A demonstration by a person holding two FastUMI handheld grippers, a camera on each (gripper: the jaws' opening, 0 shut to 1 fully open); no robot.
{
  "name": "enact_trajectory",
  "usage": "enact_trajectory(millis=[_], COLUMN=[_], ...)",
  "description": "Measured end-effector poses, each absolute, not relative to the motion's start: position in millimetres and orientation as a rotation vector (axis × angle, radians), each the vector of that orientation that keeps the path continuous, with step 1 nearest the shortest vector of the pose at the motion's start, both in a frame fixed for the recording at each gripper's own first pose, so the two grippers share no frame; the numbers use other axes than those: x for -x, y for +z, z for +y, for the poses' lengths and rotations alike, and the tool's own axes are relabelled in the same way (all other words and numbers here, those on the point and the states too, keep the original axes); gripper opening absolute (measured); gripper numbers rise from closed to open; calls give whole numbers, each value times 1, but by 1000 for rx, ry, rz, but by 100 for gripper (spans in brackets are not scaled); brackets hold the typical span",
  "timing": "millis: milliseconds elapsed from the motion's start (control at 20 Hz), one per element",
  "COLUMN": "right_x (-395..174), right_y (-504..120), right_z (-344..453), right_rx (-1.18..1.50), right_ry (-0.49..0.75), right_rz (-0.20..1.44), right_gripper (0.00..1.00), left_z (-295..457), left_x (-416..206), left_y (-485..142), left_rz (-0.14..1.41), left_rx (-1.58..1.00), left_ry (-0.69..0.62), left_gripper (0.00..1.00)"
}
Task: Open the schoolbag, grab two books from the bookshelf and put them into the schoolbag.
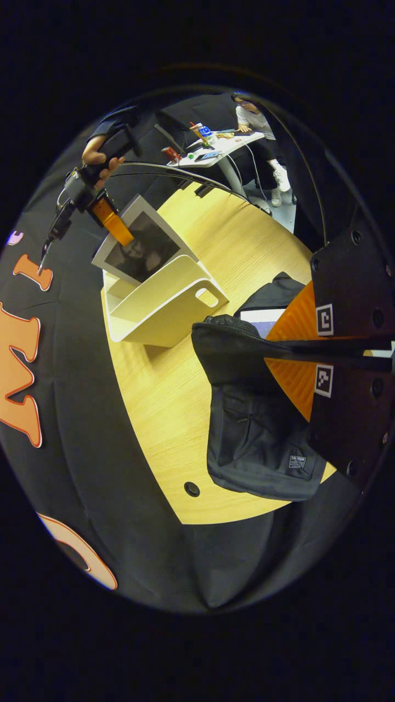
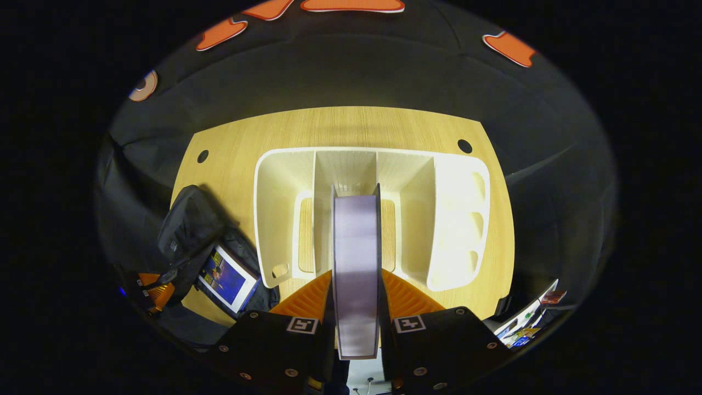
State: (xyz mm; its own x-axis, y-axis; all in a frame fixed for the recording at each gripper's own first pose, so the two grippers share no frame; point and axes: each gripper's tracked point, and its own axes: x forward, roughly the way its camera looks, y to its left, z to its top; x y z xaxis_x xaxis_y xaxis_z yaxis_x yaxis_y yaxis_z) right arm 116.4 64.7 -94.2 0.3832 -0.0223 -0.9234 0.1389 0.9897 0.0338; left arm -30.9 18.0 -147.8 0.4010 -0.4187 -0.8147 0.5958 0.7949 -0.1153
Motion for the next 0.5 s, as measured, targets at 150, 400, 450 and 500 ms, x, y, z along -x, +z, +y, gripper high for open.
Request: enact_trajectory(millis=[150,400,450,500], right_x=[-97,-61,-53,-45], right_y=[-95,-95,-95,-94], right_z=[65,74,76,78], right_rx=[-138,-205,-223,-234], right_ry=[-116,-132,-137,-136], right_rz=[1165,1141,1136,1128], right_gripper=[36,35,35,35], left_z=[18,17,18,18], left_x=[31,32,32,31], left_y=[-149,-149,-149,-148], left_rz=[958,953,952,949], left_rx=[-220,-231,-234,-239], left_ry=[-669,-708,-713,-718], left_gripper=[5,5,5,5])
